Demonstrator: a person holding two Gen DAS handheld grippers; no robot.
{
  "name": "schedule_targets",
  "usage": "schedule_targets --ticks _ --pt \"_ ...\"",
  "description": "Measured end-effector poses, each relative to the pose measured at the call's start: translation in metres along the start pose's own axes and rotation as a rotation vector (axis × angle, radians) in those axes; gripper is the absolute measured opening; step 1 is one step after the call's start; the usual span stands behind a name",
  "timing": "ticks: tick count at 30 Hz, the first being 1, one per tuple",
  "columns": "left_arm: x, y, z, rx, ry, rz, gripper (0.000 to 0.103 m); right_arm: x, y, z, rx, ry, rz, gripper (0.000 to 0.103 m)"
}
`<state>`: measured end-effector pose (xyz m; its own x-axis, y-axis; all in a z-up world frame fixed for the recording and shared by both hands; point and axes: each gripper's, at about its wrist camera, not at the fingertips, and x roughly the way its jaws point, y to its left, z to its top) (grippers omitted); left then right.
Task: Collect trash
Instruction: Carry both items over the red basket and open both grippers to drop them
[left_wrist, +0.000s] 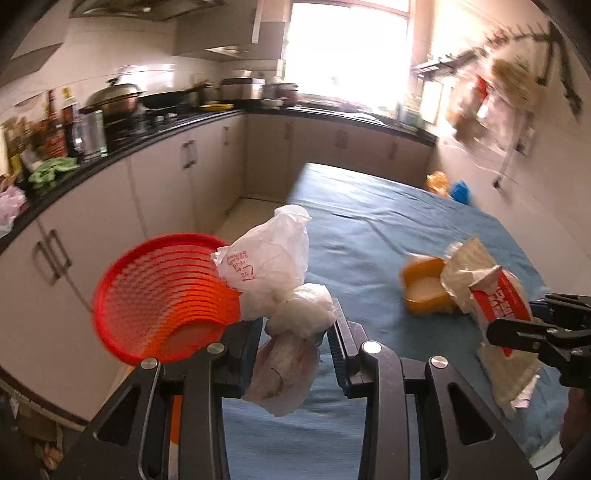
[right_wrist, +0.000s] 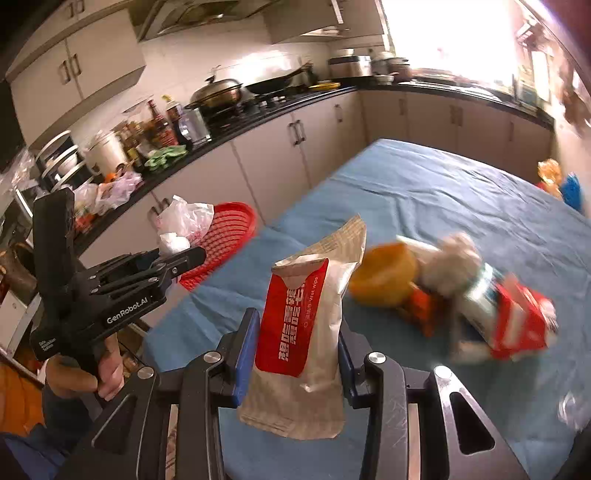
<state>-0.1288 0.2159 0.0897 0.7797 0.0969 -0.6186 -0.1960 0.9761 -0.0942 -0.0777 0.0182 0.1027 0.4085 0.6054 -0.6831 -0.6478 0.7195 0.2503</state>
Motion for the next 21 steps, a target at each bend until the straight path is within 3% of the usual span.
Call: schedule_targets --ticks 6,12,21 --pt "0.001 0.058 0.006 -0.081 0.003 0.073 0.033 0.030 0.051 0.038 -0.092 0.021 0.041 0.041" --pt "0.015 0.098 0.004 -0.142 0.035 0.099 0.033 0.069 0.087 0.068 -0.125 0.061 0.093 0.041" --pt "0.047 0.125 0.000 -0.186 0.083 0.099 0.034 0.142 0.117 0.102 -0.140 0.103 0.119 0.042"
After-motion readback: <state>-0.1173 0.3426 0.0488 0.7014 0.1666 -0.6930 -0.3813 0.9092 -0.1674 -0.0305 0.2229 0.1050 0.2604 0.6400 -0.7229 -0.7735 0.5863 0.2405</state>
